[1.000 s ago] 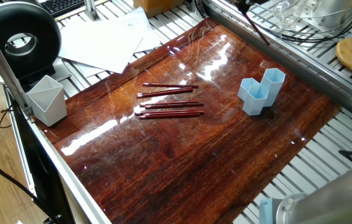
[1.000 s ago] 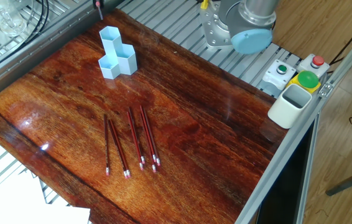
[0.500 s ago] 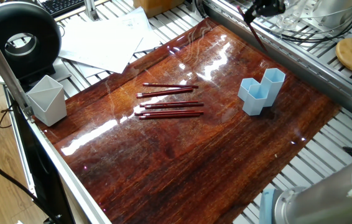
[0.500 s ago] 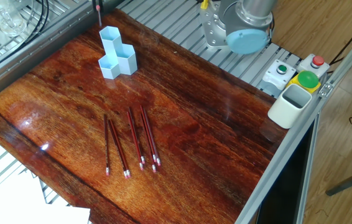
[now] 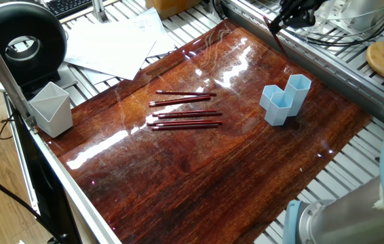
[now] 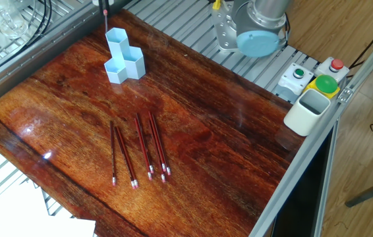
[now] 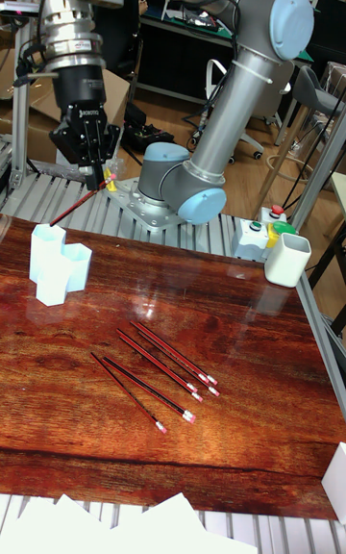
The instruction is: Put the pen into the pen holder
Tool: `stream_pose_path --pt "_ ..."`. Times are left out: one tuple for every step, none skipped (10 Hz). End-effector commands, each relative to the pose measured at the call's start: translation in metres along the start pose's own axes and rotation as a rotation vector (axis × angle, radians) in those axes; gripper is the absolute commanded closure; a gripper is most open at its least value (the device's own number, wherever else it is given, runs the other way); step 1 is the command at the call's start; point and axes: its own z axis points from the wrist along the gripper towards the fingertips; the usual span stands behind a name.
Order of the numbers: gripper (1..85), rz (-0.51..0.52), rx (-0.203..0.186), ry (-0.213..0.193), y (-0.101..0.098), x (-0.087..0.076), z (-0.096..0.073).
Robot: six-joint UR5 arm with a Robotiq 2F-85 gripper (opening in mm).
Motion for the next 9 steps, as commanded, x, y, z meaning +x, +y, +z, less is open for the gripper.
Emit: stream_pose_path --pt "84.7 -0.008 0.009 -0.025 -0.001 0.006 0.002" --pt "84.7 -0.007 0.011 -0.031 -0.002 0.010 0.005" --pt "84.7 0.001 0.012 -0.035 -0.003 0.015 0.007" --pt "84.7 -0.003 0.018 -0.034 -0.007 0.022 0.008" --pt "84.7 0.011 0.006 -0.042 -0.006 0.027 0.009" --pt "84.7 0.026 -0.002 -0.047 -0.006 0.031 0.009" --pt "84.7 0.035 0.000 -0.042 -0.006 0.035 0.009" --pt "84.7 0.048 0.004 -0.038 -0.006 0.038 0.009" --pt "84.7 0.061 0.005 -0.034 -0.005 0.041 0.010"
